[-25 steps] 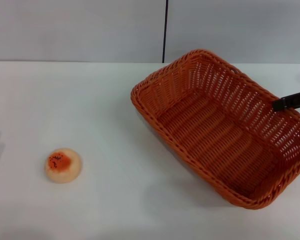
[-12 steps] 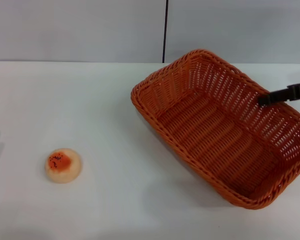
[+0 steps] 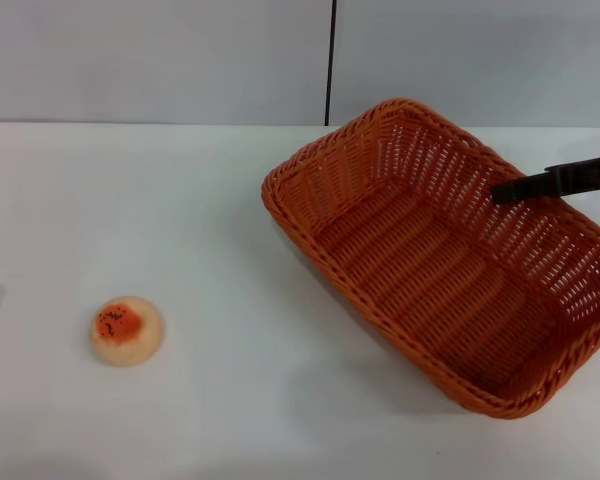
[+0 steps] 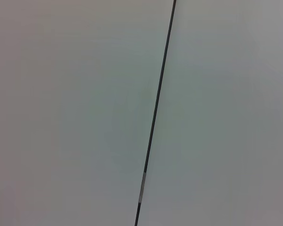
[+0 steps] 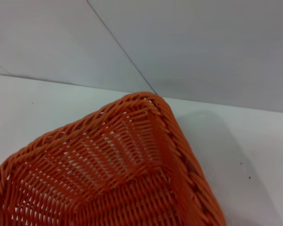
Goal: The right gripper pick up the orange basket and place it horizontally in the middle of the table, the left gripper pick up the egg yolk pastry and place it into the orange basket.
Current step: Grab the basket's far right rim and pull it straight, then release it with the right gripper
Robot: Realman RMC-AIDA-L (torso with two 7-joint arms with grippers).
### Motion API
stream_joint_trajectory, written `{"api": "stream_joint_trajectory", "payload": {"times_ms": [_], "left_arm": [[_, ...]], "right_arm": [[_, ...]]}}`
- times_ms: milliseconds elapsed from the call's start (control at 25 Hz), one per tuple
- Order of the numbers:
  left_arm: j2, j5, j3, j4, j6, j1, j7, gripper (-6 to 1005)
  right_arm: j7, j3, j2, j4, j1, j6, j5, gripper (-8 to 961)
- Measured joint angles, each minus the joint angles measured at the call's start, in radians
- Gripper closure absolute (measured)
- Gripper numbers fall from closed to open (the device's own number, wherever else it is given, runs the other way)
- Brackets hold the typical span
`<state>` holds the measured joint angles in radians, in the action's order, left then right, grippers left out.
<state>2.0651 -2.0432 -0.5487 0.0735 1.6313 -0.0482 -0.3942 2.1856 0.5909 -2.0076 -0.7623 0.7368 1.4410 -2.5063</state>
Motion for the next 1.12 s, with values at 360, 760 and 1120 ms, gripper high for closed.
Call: {"api": "stream_joint_trajectory", "payload": {"times_ms": [360, 760, 1120], "left_arm": [[0.0, 0.0, -0.012, -0.003, 0.001, 0.002, 0.0, 219], [0.0, 0.0, -0.013, -0.004, 0.008, 0.01, 0.0, 225], [0.0, 0.0, -0.013, -0.006, 0.026, 0.03, 0.0, 229]], "right_arm": [[0.002, 0.013, -0.004, 0.011, 0.001, -0.022, 0.0, 591], [-0.019, 0.037, -0.006, 0.014, -0.002, -0.045, 0.008, 700], [-0.126, 0.05, -0.005, -0.021, 0.003, -0.01, 0.046, 768]]}}
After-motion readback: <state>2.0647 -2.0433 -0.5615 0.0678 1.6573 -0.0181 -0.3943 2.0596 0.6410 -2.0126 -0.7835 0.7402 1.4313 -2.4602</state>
